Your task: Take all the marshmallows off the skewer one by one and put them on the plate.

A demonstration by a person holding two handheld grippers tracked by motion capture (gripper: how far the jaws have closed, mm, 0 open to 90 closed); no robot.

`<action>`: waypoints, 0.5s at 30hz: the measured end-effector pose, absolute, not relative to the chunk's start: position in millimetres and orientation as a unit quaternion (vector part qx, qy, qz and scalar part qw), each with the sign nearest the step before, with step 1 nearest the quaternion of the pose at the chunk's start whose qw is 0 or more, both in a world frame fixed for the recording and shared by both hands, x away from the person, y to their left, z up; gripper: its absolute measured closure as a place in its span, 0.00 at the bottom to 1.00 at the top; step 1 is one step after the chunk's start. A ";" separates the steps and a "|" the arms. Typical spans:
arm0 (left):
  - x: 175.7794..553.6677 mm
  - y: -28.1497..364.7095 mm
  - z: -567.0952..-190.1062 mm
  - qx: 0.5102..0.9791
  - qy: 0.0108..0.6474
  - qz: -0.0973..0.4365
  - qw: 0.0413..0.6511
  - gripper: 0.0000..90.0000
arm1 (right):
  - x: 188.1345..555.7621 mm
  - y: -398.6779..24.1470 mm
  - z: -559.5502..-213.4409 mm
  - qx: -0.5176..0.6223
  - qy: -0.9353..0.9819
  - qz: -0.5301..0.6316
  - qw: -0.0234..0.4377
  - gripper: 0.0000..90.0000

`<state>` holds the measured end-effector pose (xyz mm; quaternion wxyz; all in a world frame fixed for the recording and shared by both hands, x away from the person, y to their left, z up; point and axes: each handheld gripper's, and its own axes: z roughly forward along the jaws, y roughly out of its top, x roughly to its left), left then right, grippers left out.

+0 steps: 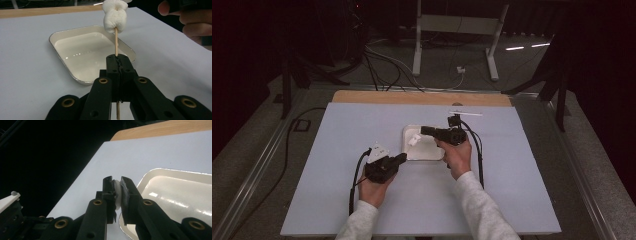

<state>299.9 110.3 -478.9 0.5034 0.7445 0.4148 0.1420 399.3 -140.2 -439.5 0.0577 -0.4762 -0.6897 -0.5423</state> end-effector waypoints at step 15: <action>298.8 111.7 -477.3 0.747 0.420 0.133 0.499 1.00 | 397.0 -135.2 -438.0 -0.473 -0.703 -0.531 -0.004 0.96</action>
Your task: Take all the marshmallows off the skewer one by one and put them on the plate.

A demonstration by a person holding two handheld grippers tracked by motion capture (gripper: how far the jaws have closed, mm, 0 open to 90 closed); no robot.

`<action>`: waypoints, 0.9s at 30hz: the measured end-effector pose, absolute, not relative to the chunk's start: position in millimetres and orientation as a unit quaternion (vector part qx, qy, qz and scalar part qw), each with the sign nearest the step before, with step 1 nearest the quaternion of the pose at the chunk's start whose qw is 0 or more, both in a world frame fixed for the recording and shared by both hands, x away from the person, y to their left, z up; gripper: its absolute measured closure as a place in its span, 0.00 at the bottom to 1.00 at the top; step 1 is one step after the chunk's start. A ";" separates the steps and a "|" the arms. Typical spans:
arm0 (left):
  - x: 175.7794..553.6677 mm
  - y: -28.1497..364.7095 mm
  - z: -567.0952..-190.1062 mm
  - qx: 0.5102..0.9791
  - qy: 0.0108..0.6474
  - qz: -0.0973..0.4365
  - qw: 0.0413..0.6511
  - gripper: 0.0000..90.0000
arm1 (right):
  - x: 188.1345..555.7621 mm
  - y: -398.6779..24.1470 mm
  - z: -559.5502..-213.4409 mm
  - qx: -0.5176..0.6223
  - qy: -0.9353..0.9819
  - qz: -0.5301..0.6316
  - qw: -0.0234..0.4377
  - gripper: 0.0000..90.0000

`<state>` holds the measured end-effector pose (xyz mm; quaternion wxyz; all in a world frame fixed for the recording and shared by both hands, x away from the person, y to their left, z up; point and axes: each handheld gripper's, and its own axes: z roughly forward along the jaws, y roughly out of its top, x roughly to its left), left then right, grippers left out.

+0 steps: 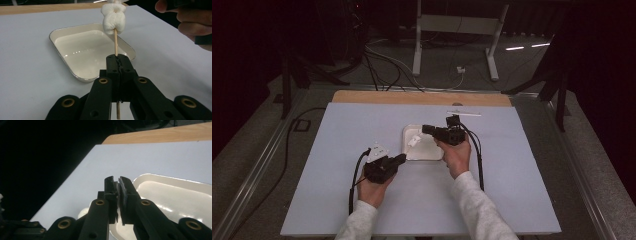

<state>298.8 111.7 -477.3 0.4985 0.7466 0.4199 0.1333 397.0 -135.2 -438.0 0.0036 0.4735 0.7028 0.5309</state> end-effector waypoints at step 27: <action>296.1 118.1 -480.5 0.747 0.433 0.120 0.489 1.00 | 411.2 -157.3 -450.0 0.511 0.692 0.510 0.023 0.94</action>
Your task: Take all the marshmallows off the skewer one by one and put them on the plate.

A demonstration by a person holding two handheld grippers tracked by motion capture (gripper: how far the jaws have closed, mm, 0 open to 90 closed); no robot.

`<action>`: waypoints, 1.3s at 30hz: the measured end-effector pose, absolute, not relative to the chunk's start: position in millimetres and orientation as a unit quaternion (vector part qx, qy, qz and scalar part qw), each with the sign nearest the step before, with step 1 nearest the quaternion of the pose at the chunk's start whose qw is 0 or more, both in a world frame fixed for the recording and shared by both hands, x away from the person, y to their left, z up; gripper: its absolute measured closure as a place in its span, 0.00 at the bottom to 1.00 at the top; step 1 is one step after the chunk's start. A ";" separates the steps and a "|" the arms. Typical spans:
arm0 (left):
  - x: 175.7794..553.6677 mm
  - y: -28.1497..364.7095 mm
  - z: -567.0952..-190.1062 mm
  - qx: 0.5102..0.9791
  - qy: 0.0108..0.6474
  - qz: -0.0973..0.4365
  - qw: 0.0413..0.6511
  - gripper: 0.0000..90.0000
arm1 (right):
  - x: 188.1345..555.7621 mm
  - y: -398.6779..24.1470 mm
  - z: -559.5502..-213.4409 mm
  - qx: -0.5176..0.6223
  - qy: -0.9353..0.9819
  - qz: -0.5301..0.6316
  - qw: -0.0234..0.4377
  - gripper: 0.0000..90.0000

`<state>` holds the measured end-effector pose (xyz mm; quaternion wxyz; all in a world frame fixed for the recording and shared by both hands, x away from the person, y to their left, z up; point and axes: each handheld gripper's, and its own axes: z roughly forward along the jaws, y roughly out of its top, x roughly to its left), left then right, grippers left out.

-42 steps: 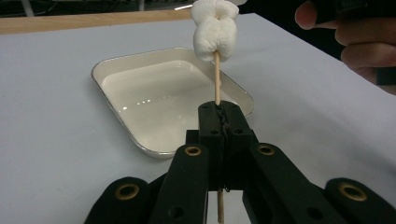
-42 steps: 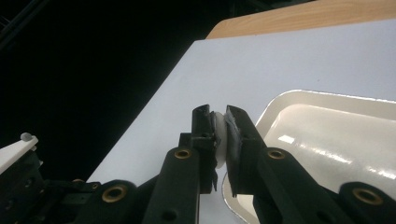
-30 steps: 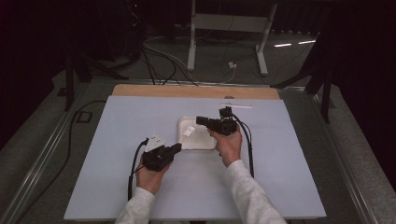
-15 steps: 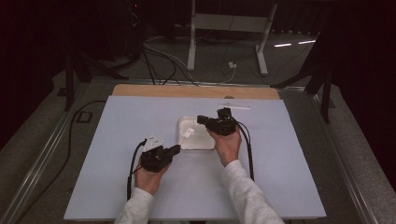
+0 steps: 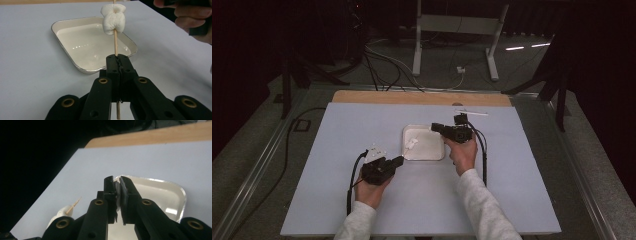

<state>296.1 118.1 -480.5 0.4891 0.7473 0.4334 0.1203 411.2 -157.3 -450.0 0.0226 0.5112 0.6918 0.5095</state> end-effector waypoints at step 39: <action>300.9 118.0 -485.6 0.743 0.445 0.126 0.484 1.00 | 405.2 -137.0 -459.6 0.487 0.697 0.519 -0.083 0.36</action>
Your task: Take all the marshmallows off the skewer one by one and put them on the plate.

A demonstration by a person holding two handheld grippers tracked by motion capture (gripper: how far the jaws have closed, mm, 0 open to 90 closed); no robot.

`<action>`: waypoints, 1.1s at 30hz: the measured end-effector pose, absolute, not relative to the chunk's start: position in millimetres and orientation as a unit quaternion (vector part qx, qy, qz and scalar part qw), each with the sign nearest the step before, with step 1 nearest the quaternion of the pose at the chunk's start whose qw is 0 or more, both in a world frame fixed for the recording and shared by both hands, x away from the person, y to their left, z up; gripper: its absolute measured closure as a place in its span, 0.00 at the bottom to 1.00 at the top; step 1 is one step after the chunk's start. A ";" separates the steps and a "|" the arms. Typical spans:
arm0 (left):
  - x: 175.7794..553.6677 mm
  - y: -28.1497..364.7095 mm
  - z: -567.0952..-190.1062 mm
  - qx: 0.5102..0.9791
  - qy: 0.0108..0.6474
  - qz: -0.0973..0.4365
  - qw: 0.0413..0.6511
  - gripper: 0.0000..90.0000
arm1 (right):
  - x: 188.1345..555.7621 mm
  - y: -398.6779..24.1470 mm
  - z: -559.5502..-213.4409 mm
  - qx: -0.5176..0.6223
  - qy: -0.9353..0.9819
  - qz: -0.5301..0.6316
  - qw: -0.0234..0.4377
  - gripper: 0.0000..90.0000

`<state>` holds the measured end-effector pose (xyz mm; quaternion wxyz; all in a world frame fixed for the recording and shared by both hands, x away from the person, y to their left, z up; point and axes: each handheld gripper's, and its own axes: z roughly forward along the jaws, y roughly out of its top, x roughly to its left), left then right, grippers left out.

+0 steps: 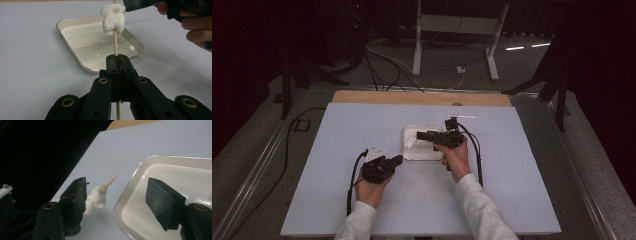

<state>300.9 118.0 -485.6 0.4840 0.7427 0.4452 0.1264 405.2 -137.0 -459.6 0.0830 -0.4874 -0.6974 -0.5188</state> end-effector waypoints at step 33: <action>298.0 113.6 -483.6 0.741 0.430 0.136 0.497 1.00 | 407.0 -121.8 -466.2 -0.486 -0.677 -0.516 0.201 0.84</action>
